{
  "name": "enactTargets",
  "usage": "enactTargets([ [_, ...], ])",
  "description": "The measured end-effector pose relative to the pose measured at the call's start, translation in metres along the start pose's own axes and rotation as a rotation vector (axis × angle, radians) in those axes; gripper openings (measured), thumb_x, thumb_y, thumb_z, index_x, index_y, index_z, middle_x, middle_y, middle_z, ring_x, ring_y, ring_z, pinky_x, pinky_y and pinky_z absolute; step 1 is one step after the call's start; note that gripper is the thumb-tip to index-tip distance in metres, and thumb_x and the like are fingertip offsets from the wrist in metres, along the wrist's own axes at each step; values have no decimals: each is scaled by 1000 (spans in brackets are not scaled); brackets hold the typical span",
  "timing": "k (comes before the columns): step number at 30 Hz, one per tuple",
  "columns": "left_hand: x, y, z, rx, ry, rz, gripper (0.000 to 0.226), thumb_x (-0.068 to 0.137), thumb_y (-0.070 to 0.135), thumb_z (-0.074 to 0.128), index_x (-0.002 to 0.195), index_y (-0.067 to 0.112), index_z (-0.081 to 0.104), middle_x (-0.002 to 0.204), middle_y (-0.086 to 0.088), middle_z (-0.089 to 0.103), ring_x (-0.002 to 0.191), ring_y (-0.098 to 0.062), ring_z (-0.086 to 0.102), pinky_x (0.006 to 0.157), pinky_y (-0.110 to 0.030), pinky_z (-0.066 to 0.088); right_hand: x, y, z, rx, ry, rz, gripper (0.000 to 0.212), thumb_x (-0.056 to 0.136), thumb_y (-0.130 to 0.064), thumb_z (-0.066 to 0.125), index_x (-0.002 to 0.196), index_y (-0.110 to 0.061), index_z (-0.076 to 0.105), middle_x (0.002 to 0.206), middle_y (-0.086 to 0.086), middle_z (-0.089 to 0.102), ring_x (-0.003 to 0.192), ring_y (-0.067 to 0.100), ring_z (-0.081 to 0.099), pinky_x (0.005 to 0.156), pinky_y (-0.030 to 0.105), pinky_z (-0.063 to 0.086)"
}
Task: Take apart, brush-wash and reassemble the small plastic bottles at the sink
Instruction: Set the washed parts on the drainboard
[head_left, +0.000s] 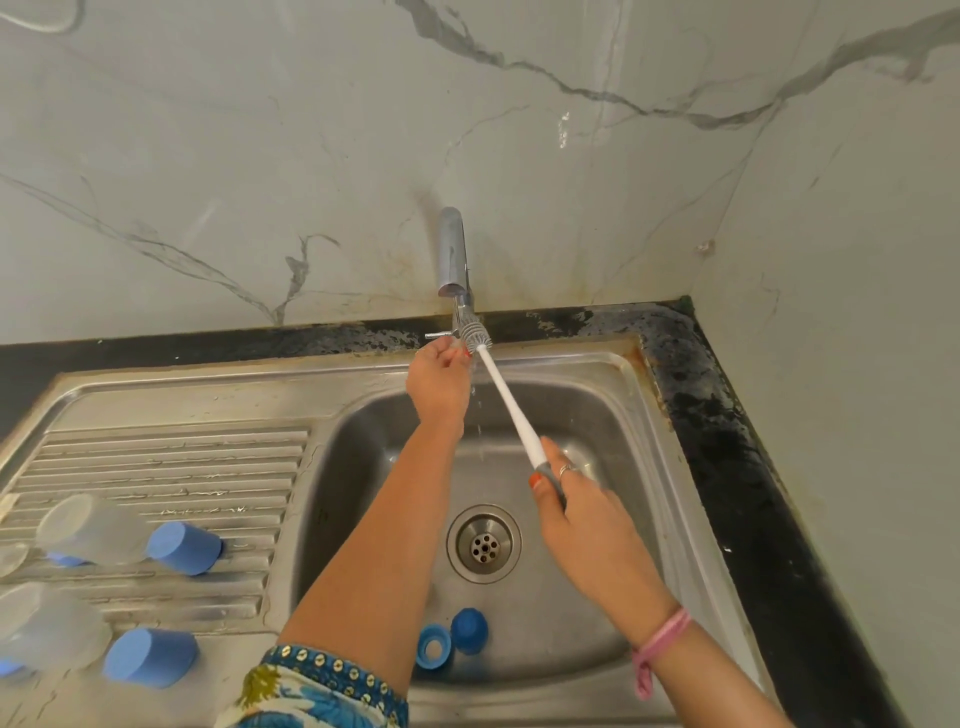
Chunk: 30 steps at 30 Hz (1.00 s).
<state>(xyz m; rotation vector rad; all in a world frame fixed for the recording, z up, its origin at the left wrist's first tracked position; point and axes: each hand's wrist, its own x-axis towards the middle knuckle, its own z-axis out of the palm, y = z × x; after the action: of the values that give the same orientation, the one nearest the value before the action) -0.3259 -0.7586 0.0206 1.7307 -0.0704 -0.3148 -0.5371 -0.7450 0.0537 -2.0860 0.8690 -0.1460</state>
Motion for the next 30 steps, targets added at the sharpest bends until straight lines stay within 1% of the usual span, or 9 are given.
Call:
enactTargets([
  [3,-6,-2,1,121,-27,99,34,92,9,64,125,5,60,108,-3,70,95,-11,64,85,-16,52,7,1,-3,16,15,10,50,103,-34,37,152,-30,26,67,-7,47,54,5,46,48,17,38],
  [7,0,-1,-11,258,20,125,35,91,10,64,126,8,61,110,-7,70,104,-21,65,98,-33,50,-15,-7,-1,-42,-41,-39,50,104,-35,34,152,-33,20,69,-7,47,55,4,46,45,15,37],
  [9,-5,0,-14,306,-40,197,37,90,12,64,126,7,62,105,-8,72,95,-22,68,93,-36,53,-7,0,-3,-5,-25,3,49,103,-35,35,151,-31,24,69,-7,47,54,4,45,44,14,36],
  [14,-15,1,-14,402,-91,391,7,84,11,64,84,16,70,83,-6,63,71,-19,57,67,-13,42,8,16,-18,72,33,25,46,102,-37,39,148,-33,33,69,-3,50,57,8,49,52,26,43],
  [16,-4,-2,-19,369,-75,338,9,83,18,69,90,20,74,100,-10,63,75,-11,62,75,-9,46,2,18,-30,71,43,-39,46,100,-38,42,145,-41,33,67,-2,48,55,7,46,51,27,42],
  [20,10,-9,-26,340,-131,307,22,84,23,72,106,21,72,111,-11,62,86,-13,66,89,-32,54,-10,25,-52,104,-25,-85,43,99,-38,47,139,-48,36,67,-7,51,53,0,47,51,21,43],
  [22,8,-4,-27,313,-180,245,39,85,22,72,122,21,59,115,-6,54,93,-14,60,85,-30,52,-13,30,-54,125,-48,-77,43,98,-37,48,140,-46,37,65,-8,49,50,-3,45,49,15,40],
  [26,1,3,-29,127,-383,30,59,89,-5,54,136,19,27,121,-6,38,88,-11,52,83,-32,51,-12,40,-56,130,-37,-65,43,98,-35,49,140,-42,40,65,-4,51,47,-2,45,46,14,37],
  [30,7,-2,-35,256,-479,174,64,92,-11,49,141,16,17,120,-7,42,87,-9,57,64,-16,49,-11,50,-64,122,-58,-79,44,96,-37,53,138,-44,44,78,4,64,56,1,51,52,20,45],
])
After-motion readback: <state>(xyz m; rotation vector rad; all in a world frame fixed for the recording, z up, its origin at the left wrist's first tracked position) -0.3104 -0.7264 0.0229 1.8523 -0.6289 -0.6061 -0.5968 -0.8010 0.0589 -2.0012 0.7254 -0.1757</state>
